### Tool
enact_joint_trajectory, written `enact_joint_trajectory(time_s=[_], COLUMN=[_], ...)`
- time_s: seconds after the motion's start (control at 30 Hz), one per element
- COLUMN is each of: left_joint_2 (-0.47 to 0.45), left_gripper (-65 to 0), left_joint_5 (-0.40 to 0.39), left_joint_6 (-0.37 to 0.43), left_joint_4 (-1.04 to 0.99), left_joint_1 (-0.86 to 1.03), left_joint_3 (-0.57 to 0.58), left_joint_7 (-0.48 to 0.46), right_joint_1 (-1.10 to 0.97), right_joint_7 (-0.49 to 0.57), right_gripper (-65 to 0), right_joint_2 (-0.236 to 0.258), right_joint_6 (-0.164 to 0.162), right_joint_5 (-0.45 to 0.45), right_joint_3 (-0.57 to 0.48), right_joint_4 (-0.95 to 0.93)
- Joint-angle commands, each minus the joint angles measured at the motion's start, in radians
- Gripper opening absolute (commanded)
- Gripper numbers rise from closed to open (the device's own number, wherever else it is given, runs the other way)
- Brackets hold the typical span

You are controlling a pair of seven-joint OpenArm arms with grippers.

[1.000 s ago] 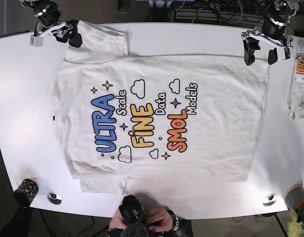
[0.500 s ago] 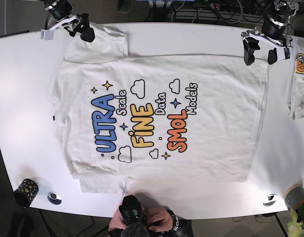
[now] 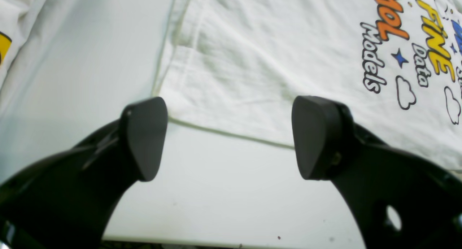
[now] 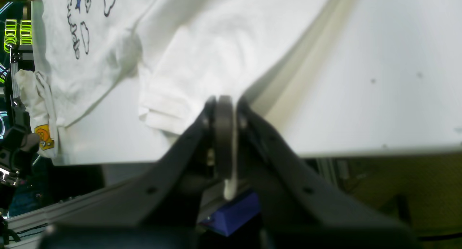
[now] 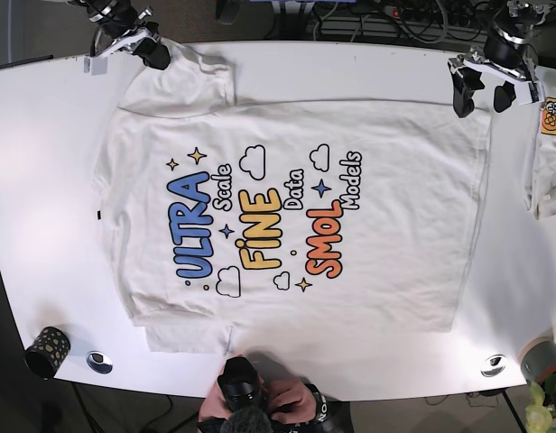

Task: Fold the T-shirt properly
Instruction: 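Pinch the shoulder corners with both grippers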

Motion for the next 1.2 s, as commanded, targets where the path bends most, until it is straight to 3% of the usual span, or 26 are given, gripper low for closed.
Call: enact_joint_trajectory(time_s=[0.0,0.33,0.6,0.73,0.83,1.0,1.17], left_joint_2=[-0.01,0.027,0.036,0.033,0.019,-0.004,-0.004], left_gripper=[-14.4,-14.4,-14.4,-14.4,-14.4,-14.4,-14.4], left_joint_5=[-0.017,-0.018,-0.018,-0.017,-0.015,-0.014,-0.014], left_joint_6=[-0.006,-0.006,-0.007,-0.007,-0.009,-0.078,-0.069], left_joint_4=[0.006,-0.035,-0.089,-0.144,-0.175,-0.188,-0.19], left_joint_1=[0.009,-0.045,-0.152,-0.187,-0.204,-0.21,-0.236], left_joint_3=[-0.006,-0.061,-0.165,-0.198,-0.176,-0.138,-0.098], left_joint_7=[-0.021,-0.009,0.225,0.255,0.255,0.255,0.255], right_joint_1=[-0.007,-0.015,-0.015,-0.013,-0.013,-0.013,-0.01], right_joint_7=[0.011,0.011,0.011,0.011,0.011,0.011,0.011], right_gripper=[-65.0,-65.0,-65.0,-65.0,-65.0,-65.0,-65.0], right_joint_2=[0.013,0.013,0.013,0.013,0.013,0.011,0.011], right_joint_6=[0.009,0.014,0.014,0.014,0.014,0.014,0.014], right_joint_5=[0.015,0.015,0.015,0.015,0.015,0.015,0.015], right_joint_3=[0.006,0.006,0.006,0.006,0.006,0.006,0.006], right_joint_4=[0.012,0.018,0.018,0.018,0.018,0.018,0.018])
